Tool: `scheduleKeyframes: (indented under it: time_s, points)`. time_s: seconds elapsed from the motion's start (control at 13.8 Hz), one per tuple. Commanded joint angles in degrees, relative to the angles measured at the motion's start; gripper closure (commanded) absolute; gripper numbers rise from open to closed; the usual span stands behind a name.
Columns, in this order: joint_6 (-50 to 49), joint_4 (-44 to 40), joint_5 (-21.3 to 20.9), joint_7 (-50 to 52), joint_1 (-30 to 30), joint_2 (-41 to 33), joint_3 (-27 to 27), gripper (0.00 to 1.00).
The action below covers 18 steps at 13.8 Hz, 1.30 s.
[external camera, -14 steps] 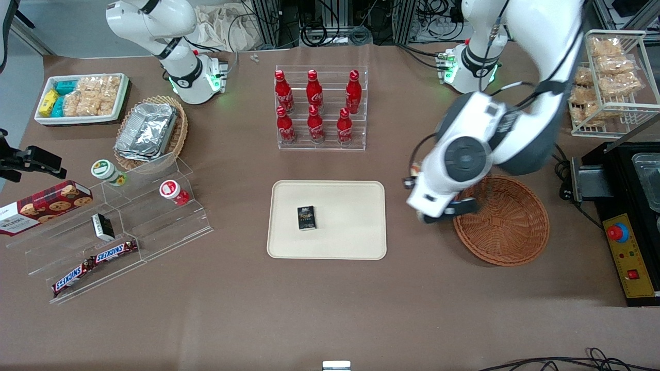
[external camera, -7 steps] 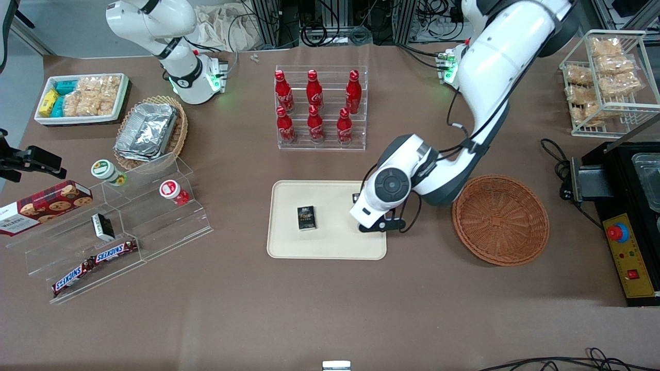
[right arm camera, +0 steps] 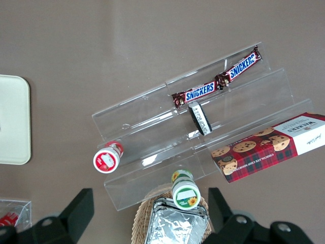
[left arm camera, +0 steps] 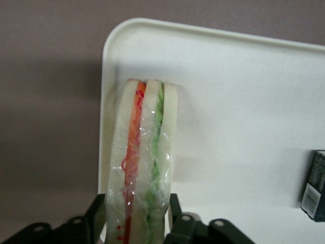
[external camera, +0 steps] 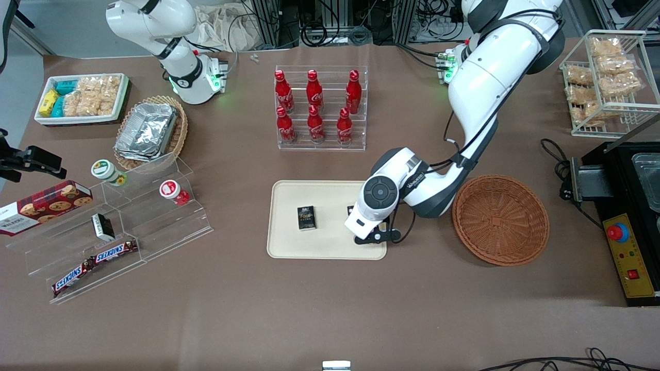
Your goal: Place sandwich from basket to tray
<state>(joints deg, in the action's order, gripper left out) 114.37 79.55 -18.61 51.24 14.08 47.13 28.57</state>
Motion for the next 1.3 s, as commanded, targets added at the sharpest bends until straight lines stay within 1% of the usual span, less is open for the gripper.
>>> scheduleKeyframes:
  time_s: [0.0,0.07,0.14,0.22,0.29,0.36,0.43,0.58,0.72,0.87,0.94,1.08,1.23]
  points:
    - [-11.04,-0.54,-1.52,0.54,-0.19,-7.81,-0.10,0.00]
    - [-13.44,0.33,-0.30,0.10,-2.98,-10.71,-0.18,0.00]
    - [-13.99,2.61,1.02,-2.87,-5.96,-13.53,0.69,0.00]
    - [-13.99,5.67,4.34,-8.21,-6.95,-18.34,0.35,0.00]
    - [-14.08,9.27,7.68,-13.65,-8.96,-22.82,-1.66,0.00]
    - [-13.73,13.31,10.32,-19.45,-9.59,-27.74,-4.46,0.00]
    - [-13.56,17.09,12.09,-25.25,-9.34,-32.32,-7.97,0.00]
    - [-13.47,23.52,12.37,-35.02,-9.25,-39.45,-13.43,0.00]
    - [-13.73,27.31,12.37,-46.08,-9.25,-44.47,-18.44,0.00]
    - [-14.87,27.85,13.85,-54.89,-9.68,-46.59,-22.23,0.00]
    - [-16.09,27.07,13.95,-58.06,-9.77,-46.69,-23.99,0.00]
    - [-19.69,22.61,14.04,-63.08,-9.86,-44.77,-26.19,0.00]
    - [-23.64,16.54,13.95,-65.04,-9.86,-40.91,-26.20,0.00]
